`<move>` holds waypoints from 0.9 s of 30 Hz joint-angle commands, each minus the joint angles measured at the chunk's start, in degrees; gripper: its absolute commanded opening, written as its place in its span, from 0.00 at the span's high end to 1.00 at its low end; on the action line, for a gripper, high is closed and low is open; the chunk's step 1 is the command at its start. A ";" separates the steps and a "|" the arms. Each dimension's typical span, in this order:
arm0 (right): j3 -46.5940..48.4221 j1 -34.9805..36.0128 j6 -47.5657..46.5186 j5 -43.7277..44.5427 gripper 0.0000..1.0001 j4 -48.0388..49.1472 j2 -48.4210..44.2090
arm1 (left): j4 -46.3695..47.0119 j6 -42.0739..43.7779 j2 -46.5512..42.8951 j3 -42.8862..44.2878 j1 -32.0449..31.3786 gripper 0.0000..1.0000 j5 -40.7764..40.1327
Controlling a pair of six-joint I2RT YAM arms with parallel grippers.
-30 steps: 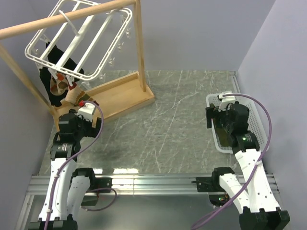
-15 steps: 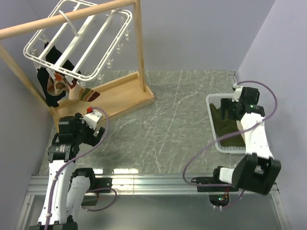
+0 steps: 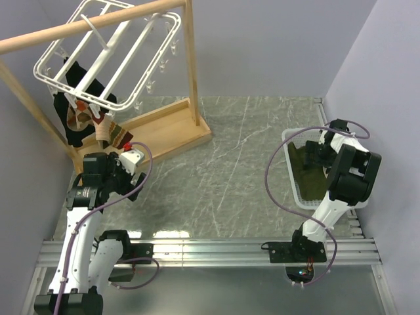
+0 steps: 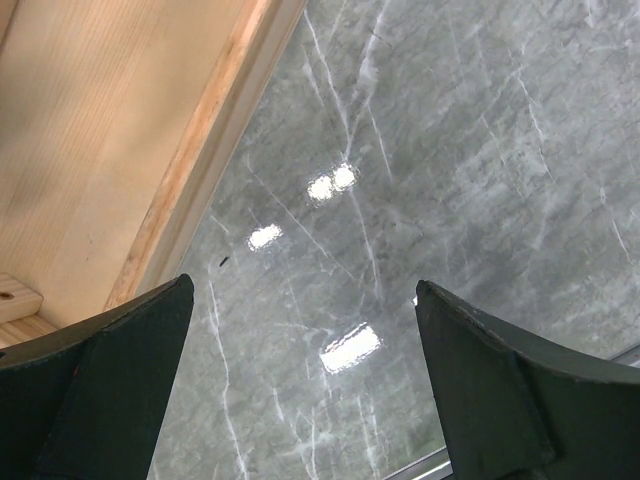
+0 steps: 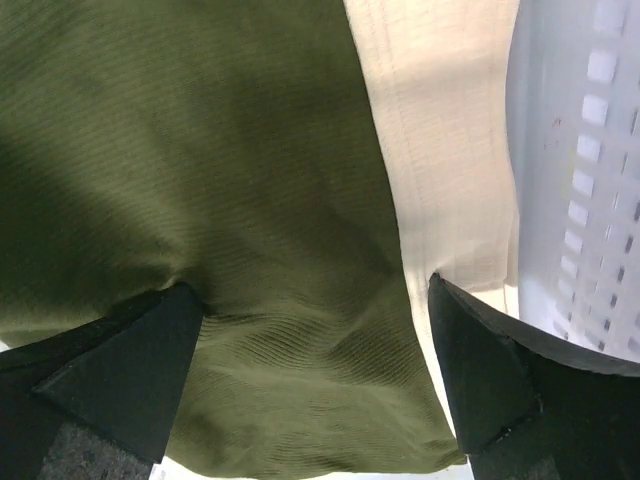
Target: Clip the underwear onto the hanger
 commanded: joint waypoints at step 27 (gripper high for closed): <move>21.08 4.35 -19.58 -22.36 1.00 -19.68 -21.16 | -0.23 -1.83 5.81 6.56 -0.35 0.01 8.00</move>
